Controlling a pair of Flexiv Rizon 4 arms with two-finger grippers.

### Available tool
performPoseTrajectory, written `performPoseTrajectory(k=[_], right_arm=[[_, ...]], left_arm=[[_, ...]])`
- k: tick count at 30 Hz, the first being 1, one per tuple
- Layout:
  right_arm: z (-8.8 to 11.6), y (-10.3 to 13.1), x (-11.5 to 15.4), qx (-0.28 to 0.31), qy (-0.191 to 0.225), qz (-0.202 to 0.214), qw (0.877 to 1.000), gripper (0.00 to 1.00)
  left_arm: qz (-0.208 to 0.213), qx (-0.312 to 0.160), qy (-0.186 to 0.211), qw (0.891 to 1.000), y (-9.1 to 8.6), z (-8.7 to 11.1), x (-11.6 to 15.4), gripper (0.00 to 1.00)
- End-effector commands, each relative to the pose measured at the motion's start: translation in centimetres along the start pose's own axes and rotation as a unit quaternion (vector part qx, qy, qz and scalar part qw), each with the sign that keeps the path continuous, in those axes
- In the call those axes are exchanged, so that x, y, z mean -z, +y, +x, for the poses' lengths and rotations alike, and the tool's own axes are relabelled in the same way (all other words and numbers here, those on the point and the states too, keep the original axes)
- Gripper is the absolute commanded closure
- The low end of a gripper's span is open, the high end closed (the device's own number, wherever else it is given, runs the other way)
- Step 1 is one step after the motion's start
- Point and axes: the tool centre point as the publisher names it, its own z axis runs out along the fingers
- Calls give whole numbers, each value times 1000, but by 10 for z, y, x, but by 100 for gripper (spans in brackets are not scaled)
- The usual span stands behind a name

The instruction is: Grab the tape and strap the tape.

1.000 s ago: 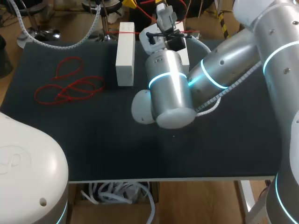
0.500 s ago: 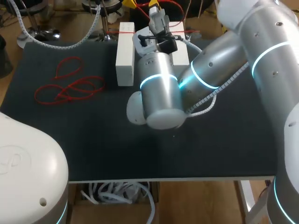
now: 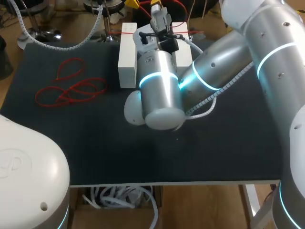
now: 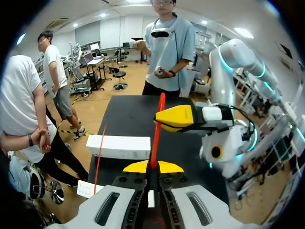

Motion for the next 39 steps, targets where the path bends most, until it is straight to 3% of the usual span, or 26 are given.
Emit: performPoseTrajectory(k=[1,39], right_arm=[[-6,-16,1,-2,6,-20,1000,100],[-3,-9,5,12,-1,-20,1000,100]], left_arm=[[-2,1,1,1000,-1,0,1,100],[-2,1,1,1000,-1,0,1,100]])
